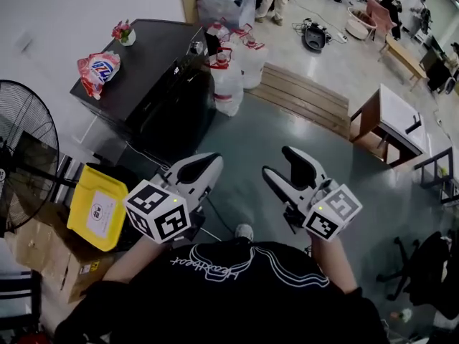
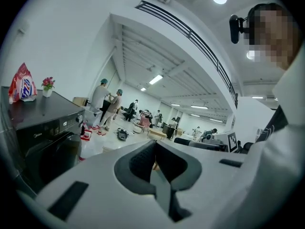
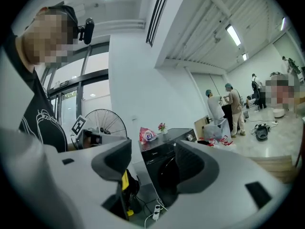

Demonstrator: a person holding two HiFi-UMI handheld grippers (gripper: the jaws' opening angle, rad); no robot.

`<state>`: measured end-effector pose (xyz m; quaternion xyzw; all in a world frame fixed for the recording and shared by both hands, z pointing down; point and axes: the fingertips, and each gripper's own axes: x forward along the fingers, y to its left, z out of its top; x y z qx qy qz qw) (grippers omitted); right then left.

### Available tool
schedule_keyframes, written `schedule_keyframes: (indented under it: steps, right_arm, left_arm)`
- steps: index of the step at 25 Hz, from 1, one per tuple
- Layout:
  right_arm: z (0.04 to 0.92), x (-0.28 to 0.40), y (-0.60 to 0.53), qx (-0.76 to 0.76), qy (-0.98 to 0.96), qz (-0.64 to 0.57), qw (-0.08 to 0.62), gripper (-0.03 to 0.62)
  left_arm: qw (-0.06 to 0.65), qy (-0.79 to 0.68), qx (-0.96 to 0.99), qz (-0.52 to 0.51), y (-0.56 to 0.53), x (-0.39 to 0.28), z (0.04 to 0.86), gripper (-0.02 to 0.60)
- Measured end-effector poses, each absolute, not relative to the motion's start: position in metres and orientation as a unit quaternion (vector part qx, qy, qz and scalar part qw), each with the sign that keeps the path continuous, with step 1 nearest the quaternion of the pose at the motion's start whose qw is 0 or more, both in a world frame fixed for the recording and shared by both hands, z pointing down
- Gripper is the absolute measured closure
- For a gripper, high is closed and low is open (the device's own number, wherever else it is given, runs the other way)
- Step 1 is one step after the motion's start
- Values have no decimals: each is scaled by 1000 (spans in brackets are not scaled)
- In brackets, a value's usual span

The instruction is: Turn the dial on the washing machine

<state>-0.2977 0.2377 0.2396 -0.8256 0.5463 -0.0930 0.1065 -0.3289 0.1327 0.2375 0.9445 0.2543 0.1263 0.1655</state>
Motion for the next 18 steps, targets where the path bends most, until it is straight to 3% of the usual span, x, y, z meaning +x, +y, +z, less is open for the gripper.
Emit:
schedule_keyframes:
  steps: [18]
  right_arm:
    - [276,-186,256,-812,563,-125,91,293]
  left_arm:
    - [177,215,951,134,152,-221,274,575]
